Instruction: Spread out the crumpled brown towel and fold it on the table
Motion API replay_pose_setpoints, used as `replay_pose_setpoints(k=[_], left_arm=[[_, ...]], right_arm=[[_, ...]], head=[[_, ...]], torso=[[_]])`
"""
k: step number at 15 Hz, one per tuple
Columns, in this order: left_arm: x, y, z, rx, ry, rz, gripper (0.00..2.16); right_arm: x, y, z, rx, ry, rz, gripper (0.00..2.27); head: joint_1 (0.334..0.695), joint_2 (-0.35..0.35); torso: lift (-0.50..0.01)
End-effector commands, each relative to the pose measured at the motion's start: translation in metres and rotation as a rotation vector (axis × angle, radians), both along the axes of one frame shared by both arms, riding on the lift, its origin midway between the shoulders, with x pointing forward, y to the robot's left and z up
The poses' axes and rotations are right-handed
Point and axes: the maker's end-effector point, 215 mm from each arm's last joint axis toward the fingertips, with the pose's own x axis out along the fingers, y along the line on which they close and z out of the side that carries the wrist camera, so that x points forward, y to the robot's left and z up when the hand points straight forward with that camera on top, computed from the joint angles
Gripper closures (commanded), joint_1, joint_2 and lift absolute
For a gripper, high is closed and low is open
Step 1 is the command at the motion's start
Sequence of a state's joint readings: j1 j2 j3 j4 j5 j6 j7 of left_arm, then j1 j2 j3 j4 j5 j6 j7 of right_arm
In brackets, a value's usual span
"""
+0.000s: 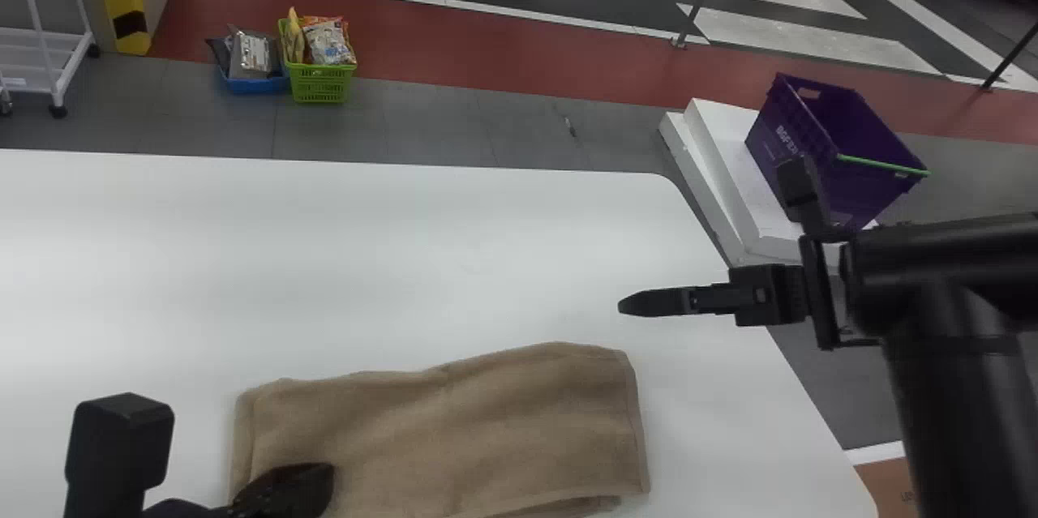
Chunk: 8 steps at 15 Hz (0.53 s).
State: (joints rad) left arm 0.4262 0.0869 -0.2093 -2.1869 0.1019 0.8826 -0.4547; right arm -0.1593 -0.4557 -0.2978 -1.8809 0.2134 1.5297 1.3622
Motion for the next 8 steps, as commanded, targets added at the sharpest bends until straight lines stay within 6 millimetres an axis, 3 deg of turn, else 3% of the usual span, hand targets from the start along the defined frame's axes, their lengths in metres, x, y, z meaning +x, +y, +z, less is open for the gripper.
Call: replay_pose_setpoints(k=[1,3,4,6,7,8], left_arm=[[-0.004,-0.001,0.019,-0.034,-0.014,-0.002,1.52],[-0.004,0.002,0.034,-0.066,-0.024,0.006,1.52],[-0.007,0.006,0.034,-0.082,0.005,0.011,1.52],[-0.008,0.014,0.051,-0.12,-0.003,0.027,1.5],[-0.011,0.02,0.054,-0.138,0.016,0.038,1.25],[-0.01,0.025,0.058,-0.153,0.015,0.05,1.16]], right_arm=[[-0.018,-0.001,0.019,0.154,-0.048,-0.069,0.05],[-0.041,-0.005,0.02,0.223,-0.085,-0.127,0.05],[-0.049,-0.011,0.029,0.268,-0.129,-0.175,0.06],[-0.072,-0.028,0.038,0.307,-0.233,-0.249,0.06],[-0.081,-0.036,0.05,0.32,-0.359,-0.252,0.06],[-0.091,-0.044,0.061,0.319,-0.483,-0.253,0.06]], head=[[0.695,-0.35],[0.695,-0.35],[0.695,-0.35],[0.695,-0.35],[0.695,-0.35],[0.695,-0.35]], torso=[[-0.127],[-0.127],[-0.127],[-0.127],[-0.127],[-0.127]])
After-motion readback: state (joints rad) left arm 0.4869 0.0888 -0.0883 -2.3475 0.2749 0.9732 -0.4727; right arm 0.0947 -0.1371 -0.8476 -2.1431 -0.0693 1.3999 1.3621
